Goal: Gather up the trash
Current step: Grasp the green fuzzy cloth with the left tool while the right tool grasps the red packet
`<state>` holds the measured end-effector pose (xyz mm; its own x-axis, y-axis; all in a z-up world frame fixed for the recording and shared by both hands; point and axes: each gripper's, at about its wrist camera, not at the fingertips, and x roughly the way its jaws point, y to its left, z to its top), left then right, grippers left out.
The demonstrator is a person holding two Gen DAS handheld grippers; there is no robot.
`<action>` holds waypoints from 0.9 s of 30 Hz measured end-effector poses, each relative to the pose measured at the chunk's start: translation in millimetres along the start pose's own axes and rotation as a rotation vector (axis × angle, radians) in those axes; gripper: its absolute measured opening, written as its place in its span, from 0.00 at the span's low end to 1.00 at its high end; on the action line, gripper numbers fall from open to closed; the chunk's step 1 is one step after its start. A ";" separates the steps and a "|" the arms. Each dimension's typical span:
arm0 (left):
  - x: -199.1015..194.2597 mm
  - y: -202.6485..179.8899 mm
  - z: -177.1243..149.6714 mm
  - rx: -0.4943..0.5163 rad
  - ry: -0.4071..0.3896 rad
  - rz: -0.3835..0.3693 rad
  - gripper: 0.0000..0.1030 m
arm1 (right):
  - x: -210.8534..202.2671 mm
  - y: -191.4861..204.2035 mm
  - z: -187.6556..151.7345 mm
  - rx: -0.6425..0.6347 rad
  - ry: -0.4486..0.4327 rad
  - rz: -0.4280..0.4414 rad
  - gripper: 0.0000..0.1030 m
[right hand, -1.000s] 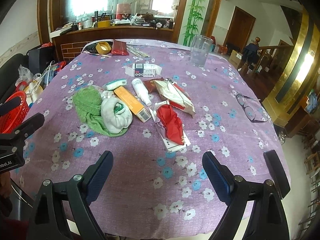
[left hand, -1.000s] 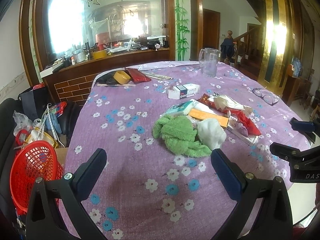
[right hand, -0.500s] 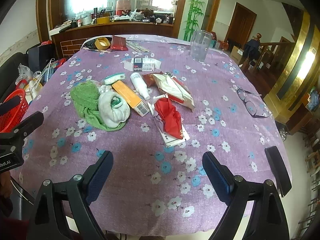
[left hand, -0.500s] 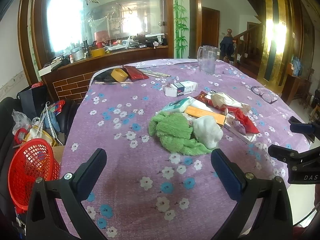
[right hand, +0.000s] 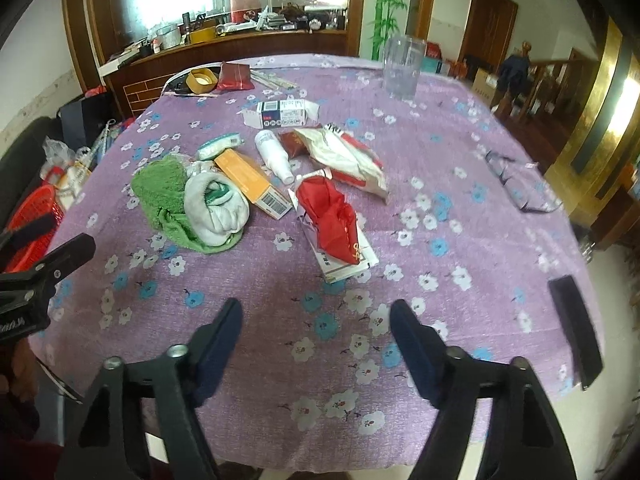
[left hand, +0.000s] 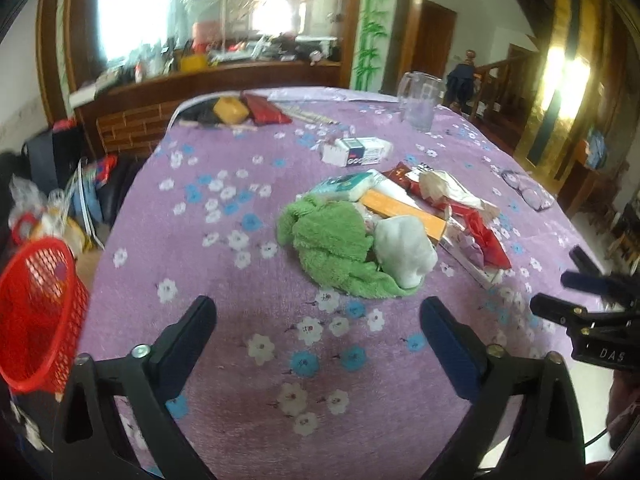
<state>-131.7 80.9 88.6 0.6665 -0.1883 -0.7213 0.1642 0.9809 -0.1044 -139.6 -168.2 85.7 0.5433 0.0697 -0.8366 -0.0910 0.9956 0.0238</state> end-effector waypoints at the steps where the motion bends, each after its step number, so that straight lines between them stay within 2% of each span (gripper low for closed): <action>1: 3.1 1.2 2.2 -0.016 0.016 -0.004 0.85 | 1.3 -1.8 1.1 0.001 0.001 0.012 0.67; 3: 11.3 2.3 6.1 -0.039 0.055 -0.004 0.76 | 4.0 -5.6 4.4 0.001 0.006 0.042 0.63; 5: 23.6 5.4 12.2 -0.081 0.104 -0.026 0.72 | 6.7 -10.2 8.4 0.004 0.006 0.062 0.62; 8: 42.8 11.1 23.3 -0.157 0.159 -0.055 0.62 | 9.3 -15.9 17.1 -0.014 -0.003 0.090 0.55; 14: 79.1 10.1 46.4 -0.228 0.223 -0.129 0.62 | 21.3 -30.4 39.7 -0.016 -0.005 0.155 0.54; 22: 109.2 2.2 54.5 -0.192 0.239 -0.065 0.58 | 56.0 -32.5 63.8 -0.034 0.055 0.224 0.51; 27: 125.0 6.8 54.0 -0.217 0.250 -0.084 0.58 | 81.3 -31.1 67.5 -0.023 0.103 0.242 0.51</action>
<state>-8.0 61.4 34.7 0.4536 -0.2774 -0.8469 0.0348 0.9551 -0.2942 -36.2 -189.2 53.8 0.4155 0.2973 -0.8596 -0.2273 0.9490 0.2184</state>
